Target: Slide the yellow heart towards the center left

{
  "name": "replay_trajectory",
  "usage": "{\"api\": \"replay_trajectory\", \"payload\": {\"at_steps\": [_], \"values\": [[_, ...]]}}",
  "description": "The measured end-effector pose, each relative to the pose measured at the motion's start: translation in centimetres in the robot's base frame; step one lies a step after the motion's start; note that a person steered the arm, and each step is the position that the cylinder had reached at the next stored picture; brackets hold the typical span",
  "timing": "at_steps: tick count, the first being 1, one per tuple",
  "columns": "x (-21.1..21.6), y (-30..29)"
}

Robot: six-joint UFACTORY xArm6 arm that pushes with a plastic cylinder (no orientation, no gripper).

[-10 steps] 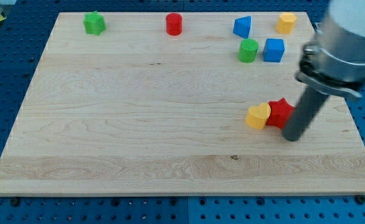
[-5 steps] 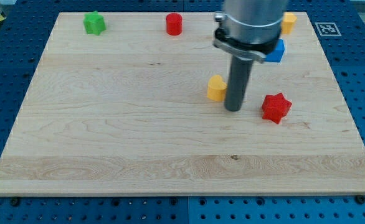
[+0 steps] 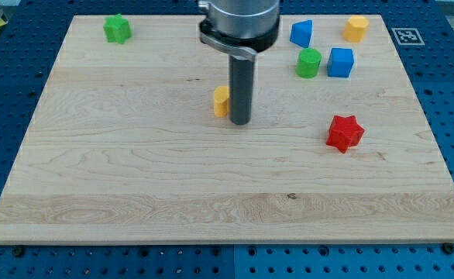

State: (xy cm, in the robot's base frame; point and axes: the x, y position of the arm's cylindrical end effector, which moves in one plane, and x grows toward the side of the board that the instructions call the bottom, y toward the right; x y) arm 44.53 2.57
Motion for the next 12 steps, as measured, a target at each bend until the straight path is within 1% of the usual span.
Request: {"api": "replay_trajectory", "payload": {"at_steps": [1, 2, 4, 6, 7, 8, 9, 10, 11, 12], "values": [[-0.2, 2.4], [-1.4, 0.4], [-3.4, -8.4], [-4.1, -2.5], [-6.4, -3.9], [-7.2, -8.0], [-6.6, -12.4], [-6.5, -14.9], [-6.5, -11.7], [-5.7, -6.9]]}}
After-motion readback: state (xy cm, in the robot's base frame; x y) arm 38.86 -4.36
